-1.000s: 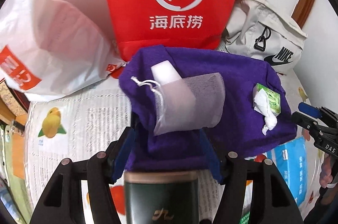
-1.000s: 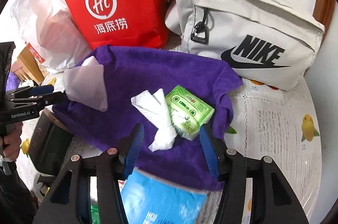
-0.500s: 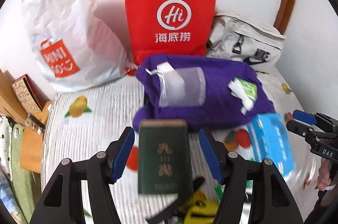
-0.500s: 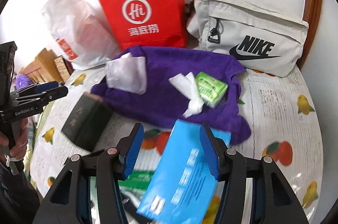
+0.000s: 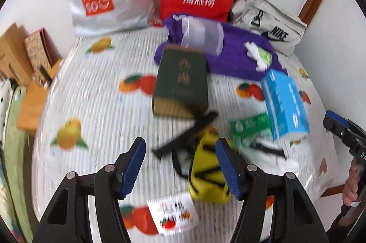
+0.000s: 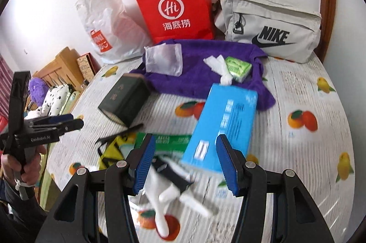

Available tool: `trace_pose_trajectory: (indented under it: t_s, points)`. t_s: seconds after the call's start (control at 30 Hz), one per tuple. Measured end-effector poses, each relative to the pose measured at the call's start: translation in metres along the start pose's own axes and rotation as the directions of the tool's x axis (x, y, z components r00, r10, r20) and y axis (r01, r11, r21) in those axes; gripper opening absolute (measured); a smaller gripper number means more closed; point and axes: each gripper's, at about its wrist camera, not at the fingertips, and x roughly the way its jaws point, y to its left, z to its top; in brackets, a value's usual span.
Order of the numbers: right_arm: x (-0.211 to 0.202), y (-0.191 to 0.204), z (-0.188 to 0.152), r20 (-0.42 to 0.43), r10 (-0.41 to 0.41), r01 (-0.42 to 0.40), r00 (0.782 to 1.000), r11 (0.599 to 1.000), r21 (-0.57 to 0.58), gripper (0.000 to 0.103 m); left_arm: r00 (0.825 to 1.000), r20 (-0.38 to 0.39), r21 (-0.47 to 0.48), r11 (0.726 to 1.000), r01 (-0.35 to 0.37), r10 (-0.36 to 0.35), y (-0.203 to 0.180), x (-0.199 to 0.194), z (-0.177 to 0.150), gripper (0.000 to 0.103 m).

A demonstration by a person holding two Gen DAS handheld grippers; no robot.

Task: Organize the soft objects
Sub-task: 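Reach the left gripper to the white persimmon snack packet and grasp it, then grasp the white gloves with the right gripper while the left gripper holds the snack packet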

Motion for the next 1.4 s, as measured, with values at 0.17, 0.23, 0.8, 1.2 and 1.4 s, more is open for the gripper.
trace_pose_trajectory:
  t_s: [0.17, 0.23, 0.8, 1.2, 1.4]
  points:
    - [-0.009, 0.004, -0.027, 0.001, -0.002, 0.002, 1.0, 1.0, 0.002, 0.055, 0.999, -0.033, -0.029, 1.0, 0.008, -0.009, 0.007, 0.011, -0.038, 0.062]
    - [-0.008, 0.004, -0.038, -0.009, -0.006, 0.006, 1.0, 1.0, 0.007, 0.055, 0.999, -0.051, -0.03, 1.0, 0.003, -0.005, 0.008, 0.019, -0.053, 0.062]
    - [0.01, 0.008, -0.098, -0.096, -0.031, 0.031, 0.995, 1.0, 0.001, 0.055, 0.994, -0.019, 0.059, 0.992, -0.107, 0.108, -0.003, 0.045, -0.107, 0.081]
    - [0.03, 0.003, -0.101, -0.126, -0.024, 0.026, 0.992, 1.0, 0.008, 0.055, 0.994, 0.048, 0.099, 0.99, -0.102, 0.098, -0.004, 0.04, -0.107, 0.047]
    - [0.037, 0.002, -0.1, -0.136, -0.026, 0.027, 0.99, 1.0, 0.003, 0.055, 0.996, 0.06, 0.09, 0.993, -0.073, 0.068, 0.0, 0.041, -0.103, 0.036]
